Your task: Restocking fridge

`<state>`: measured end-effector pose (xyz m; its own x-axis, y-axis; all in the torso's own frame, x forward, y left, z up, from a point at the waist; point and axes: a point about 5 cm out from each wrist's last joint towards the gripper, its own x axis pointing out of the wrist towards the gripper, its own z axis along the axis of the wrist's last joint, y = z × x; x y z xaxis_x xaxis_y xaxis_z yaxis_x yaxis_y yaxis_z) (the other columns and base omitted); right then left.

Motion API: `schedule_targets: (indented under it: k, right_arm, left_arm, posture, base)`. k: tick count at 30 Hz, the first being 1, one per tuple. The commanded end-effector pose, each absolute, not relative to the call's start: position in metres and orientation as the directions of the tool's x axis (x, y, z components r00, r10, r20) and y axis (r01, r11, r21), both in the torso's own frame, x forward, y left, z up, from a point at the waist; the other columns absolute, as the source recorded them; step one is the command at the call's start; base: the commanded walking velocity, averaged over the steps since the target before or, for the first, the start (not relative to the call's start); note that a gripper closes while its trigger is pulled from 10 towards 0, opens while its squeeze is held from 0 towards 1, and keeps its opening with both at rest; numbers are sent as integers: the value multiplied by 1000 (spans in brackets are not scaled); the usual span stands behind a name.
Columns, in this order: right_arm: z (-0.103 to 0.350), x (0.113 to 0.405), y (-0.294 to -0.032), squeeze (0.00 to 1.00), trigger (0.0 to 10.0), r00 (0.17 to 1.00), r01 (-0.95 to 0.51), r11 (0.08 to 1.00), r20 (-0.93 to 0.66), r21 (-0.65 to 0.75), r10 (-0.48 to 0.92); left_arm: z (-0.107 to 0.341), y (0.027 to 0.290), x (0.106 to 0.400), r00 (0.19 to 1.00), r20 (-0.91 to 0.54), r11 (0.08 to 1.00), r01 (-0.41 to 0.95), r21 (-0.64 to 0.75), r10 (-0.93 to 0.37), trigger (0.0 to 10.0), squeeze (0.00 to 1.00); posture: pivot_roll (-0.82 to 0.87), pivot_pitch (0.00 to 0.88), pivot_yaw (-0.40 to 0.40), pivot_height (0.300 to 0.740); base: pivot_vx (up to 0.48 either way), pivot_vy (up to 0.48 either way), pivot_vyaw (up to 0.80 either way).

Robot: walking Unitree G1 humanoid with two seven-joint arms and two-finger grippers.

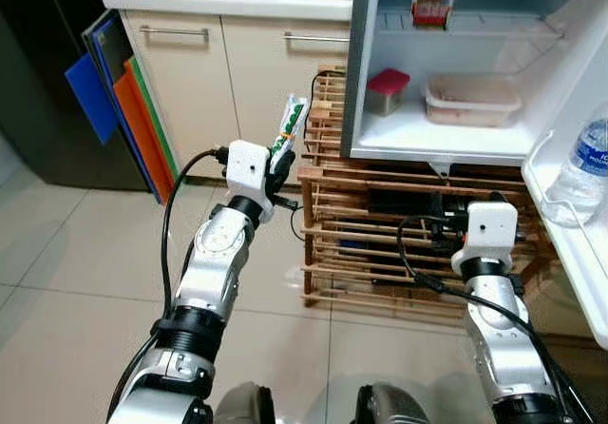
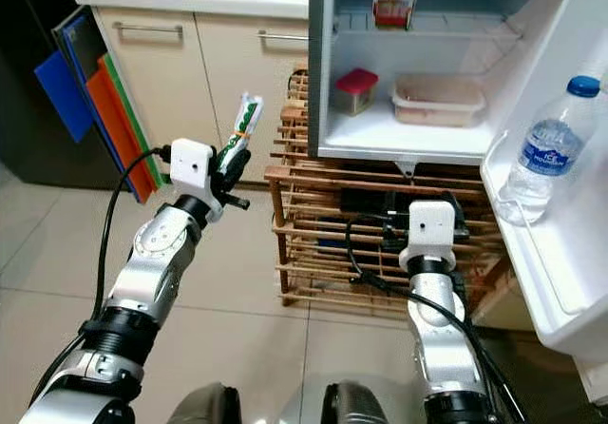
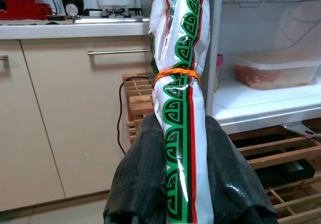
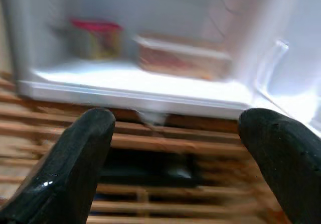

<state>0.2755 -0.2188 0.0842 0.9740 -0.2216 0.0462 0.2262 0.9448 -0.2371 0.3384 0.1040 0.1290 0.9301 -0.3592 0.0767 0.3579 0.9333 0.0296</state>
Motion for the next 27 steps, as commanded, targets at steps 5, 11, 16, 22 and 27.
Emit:
schedule_targets:
  k: [5,11,16,22,27]
  right_arm:
    - [92,275,-265,0,10000,928,368,886,56,-282,-368]
    - [91,276,-278,0,10000,912,404,864,55,-302,-407]
    - [91,275,-297,0,10000,879,465,830,51,-308,-474]
    - [91,272,-309,0,10000,866,484,798,67,-360,-496]
    - [96,276,-301,0,10000,879,471,809,104,-352,-466]
  left_arm:
    - [129,106,338,932,76,936,353,19,-353,10000,0]
    - [129,106,339,934,70,936,352,-3,-351,10000,0]
    - [130,107,339,931,71,934,358,6,-357,10000,0]
    - [131,106,340,930,70,932,361,11,-361,10000,0]
    - [131,105,340,929,69,931,364,13,-364,10000,0]
  posture:
    - [-131,0,31,682]
    - [-129,0,39,682]
    - [-129,0,45,682]
    - [-129,0,47,682]
    - [-135,0,48,682]
  base:
    - [0,0,0]
    - [0,0,0]
    - [0,0,0]
    - [0,0,0]
    - [0,0,0]
